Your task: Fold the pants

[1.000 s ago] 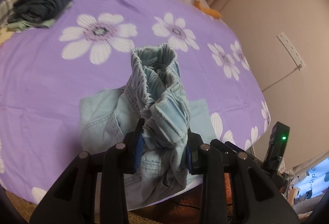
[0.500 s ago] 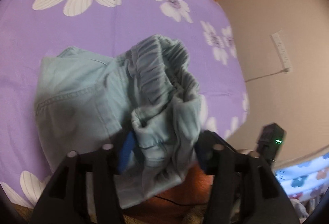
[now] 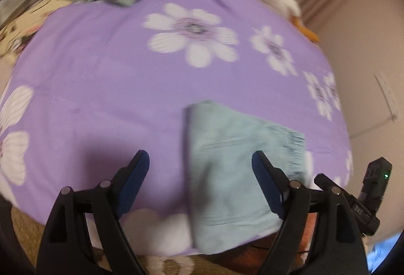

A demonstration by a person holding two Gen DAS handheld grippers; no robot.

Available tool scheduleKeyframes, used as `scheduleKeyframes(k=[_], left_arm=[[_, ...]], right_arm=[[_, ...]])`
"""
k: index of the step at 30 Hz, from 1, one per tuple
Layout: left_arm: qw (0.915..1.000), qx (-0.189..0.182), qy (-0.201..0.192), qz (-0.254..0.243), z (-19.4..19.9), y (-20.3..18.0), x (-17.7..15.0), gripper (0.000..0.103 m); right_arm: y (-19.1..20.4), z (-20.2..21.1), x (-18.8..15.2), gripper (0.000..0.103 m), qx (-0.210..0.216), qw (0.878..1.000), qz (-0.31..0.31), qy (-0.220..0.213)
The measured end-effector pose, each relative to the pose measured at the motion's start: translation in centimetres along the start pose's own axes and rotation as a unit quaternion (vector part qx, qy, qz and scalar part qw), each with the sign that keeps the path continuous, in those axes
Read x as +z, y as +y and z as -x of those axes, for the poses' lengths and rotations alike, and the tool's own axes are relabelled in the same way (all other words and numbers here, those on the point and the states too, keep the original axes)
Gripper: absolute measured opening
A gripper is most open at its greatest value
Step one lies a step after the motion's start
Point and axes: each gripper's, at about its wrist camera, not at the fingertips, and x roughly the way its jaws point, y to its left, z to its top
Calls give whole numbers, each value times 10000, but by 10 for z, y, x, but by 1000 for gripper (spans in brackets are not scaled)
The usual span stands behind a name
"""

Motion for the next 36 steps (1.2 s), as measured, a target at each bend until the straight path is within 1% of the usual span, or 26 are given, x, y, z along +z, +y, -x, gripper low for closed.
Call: scheduleKeyframes(k=[2, 4, 6, 8, 9, 10, 11, 12, 13, 14, 15, 16, 18, 20, 21, 22, 24, 25, 26, 29, 31, 33, 36], left_arm=[[9998, 73, 19, 200, -1, 15, -3, 83], [9994, 155, 33, 323, 0, 25, -6, 83], [9991, 207, 44, 359, 1, 32, -8, 83], [9990, 233, 53, 385, -2, 34, -7, 83], [9989, 245, 62, 402, -4, 34, -7, 83], [9988, 236, 74, 424, -5, 35, -7, 82], [9988, 209, 79, 435, -6, 34, -6, 82], [9990, 152, 100, 419, -7, 32, -4, 81], [9991, 106, 107, 399, -7, 32, -3, 81], [9994, 24, 99, 342, -7, 27, 0, 79], [9995, -39, 79, 288, -7, 25, 1, 78], [9997, -141, 48, 195, -7, 20, 4, 77], [9995, -299, 19, 19, -10, 9, 9, 73], [9991, -403, 51, -128, -18, -3, 15, 65], [9987, -460, 85, -187, -24, -8, 17, 62], [9981, -541, 144, -254, -32, -14, 20, 57], [9968, -636, 314, -363, -51, -26, 25, 49], [9963, -633, 391, -421, -59, -30, 27, 43], [9959, -611, 460, -474, -66, -34, 29, 40], [9948, -475, 697, -577, -90, -42, 28, 39], [9941, -280, 805, -670, -100, -41, 24, 39], [9932, -185, 903, -718, -104, -37, 20, 41], [9931, -348, 976, -542, -100, -26, 11, 43]], right_arm=[[10, -21, 0, 97, 109, 9994, 130, 285], [14, -43, 1, 97, -32, 9986, 140, 500], [13, -57, 0, 94, -62, 9981, 112, 602], [13, -63, -2, 70, -63, 9985, 151, 528], [15, -65, -2, 65, -109, 9986, 226, 457], [16, -66, -2, 48, -91, 9987, 265, 422], [19, -66, -2, 41, 78, 9986, 283, 436], [20, -62, -2, 37, 83, 9989, 231, 398], [22, -54, -2, 29, 114, 9991, 229, 347], [24, -46, 0, 28, 158, 9993, 224, 256], [23, -31, 1, 28, 306, 9994, 147, 91], [20, -16, 2, 27, 364, 9993, 63, -37], [15, 2, 3, 27, 217, 9995, 3, -249], [6, 19, -1, 27, -123, 9989, 6, -447], [1, 19, -4, 27, -214, 9987, -5, -471], [-7, 17, -6, 27, -343, 9984, -95, -444], [-23, 4, -11, 27, -564, 9978, -312, -180], [-27, -5, -14, 27, -638, 9971, -404, -79], [-32, -10, -18, 27, -658, 9969, -439, -47], [-34, -11, -20, 27, -711, 9967, -374, -68], [-33, -11, -18, 28, -754, 9966, -338, -68], [-33, -12, -17, 27, -801, 9963, -307, -66], [-36, -13, -20, 27, -737, 9965, -390, -62]])
